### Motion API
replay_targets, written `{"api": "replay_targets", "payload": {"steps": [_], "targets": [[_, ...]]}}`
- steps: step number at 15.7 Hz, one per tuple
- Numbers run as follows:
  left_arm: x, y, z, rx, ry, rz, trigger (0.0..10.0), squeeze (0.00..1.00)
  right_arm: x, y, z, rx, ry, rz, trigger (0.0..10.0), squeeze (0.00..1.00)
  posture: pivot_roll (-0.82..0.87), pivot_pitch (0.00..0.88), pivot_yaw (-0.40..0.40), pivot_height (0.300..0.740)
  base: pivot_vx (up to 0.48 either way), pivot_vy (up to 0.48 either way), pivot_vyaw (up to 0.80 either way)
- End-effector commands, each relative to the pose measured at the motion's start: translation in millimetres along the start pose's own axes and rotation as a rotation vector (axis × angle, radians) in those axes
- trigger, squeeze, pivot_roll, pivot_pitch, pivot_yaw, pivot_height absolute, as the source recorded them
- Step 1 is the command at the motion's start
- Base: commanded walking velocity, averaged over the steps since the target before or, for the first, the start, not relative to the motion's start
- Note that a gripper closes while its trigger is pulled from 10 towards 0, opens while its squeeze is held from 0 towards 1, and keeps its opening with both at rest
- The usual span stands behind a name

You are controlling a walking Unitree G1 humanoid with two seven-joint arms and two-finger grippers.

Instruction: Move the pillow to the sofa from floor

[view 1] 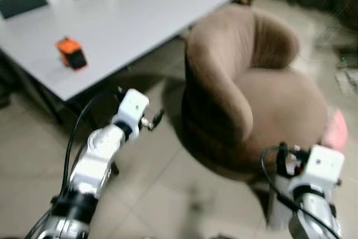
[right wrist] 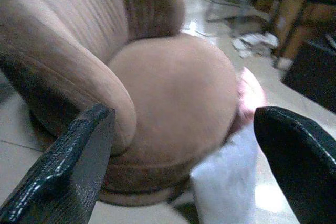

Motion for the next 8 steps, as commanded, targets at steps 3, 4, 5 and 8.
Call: {"api": "replay_targets", "payload": {"steps": [3, 4, 5, 8], "targets": [[-14.8, -1.5, -3.3, 0.002, 0.034, -0.03, 10.0, 0.0, -5.8, -0.8, 0.2, -0.003, 0.053, -0.016, 10.0, 0.0, 0.01, 0.035, 0.015, 0.74, 0.0, -0.32, -0.15], [-13.7, -0.3, -6.3, 0.014, 0.053, -0.012, 10.0, 0.0, -4.7, -2.0, 1.1, -0.013, 0.08, 0.0, 10.0, 0.0, 0.01, 0.035, 0.015, 0.74, 0.0, 0.0, 0.0], [-13.0, 2.0, -10.3, 0.021, 0.07, 0.004, 10.0, 0.0, -3.0, -4.6, 0.4, -0.015, 0.112, 0.033, 10.0, 0.0, 0.01, 0.036, 0.003, 0.74, 0.0, 0.0, 0.0], [-10.4, 5.7, -7.6, -0.03, 0.036, 0.041, 10.0, 0.0, -5.1, -11.0, 0.7, -0.012, 0.112, 0.048, 10.0, 0.0, 0.02, 0.039, -0.022, 0.74, 0.0, 0.0, 0.0]]}}
Point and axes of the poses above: a point about 5 cm out from each wrist's last joint towards the gripper, its own y axis pointing back from the gripper into the wrist, its own z axis along the axis of the wrist's last joint, x = y × z, the point moved 1 cm from there along -y, pointing out of the wrist towards the gripper, and after that the axes turned 12 degrees about y, right-handed, at the moved point
